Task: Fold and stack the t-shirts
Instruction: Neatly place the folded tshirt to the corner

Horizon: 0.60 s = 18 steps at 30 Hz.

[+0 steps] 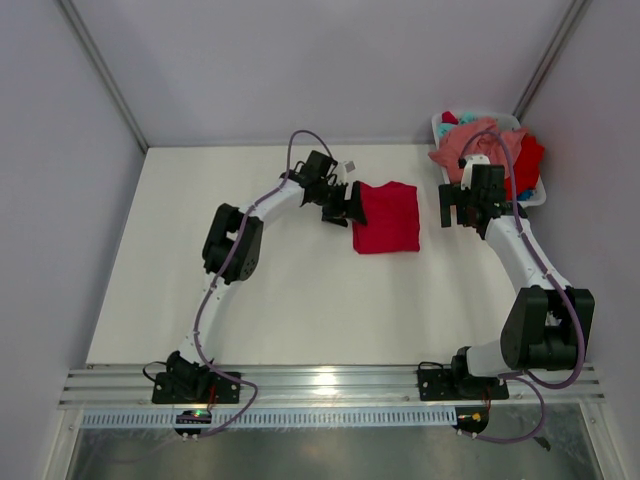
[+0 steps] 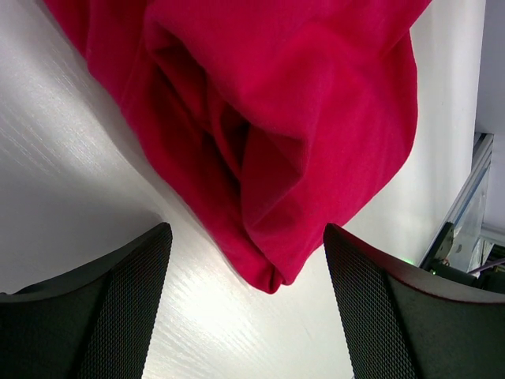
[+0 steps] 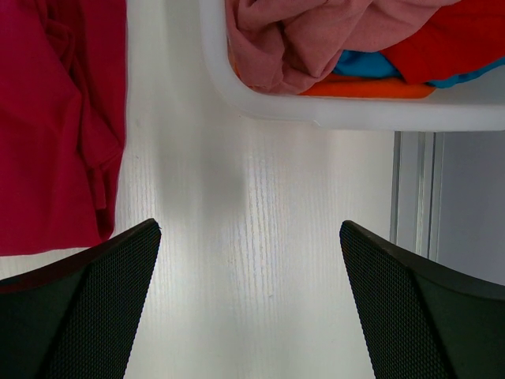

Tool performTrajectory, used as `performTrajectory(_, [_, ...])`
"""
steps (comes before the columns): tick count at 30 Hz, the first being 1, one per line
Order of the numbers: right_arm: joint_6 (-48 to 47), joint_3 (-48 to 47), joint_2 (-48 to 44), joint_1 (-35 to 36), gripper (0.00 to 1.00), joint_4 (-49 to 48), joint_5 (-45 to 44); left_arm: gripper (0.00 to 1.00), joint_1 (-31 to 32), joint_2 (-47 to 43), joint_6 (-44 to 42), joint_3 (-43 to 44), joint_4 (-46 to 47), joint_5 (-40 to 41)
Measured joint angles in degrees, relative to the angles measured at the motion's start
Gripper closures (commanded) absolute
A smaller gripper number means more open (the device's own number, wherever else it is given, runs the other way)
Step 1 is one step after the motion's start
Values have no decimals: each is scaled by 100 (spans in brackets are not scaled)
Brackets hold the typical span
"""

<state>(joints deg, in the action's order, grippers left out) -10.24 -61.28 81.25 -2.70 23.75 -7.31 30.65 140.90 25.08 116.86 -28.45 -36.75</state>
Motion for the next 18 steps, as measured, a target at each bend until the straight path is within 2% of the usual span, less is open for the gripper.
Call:
performTrajectory(11, [2, 0, 0, 0, 1, 0, 9, 21, 7, 28, 9, -4, 186, -39])
performTrajectory(18, [11, 0, 0, 0, 1, 0, 26, 21, 61, 109, 2, 0, 330, -348])
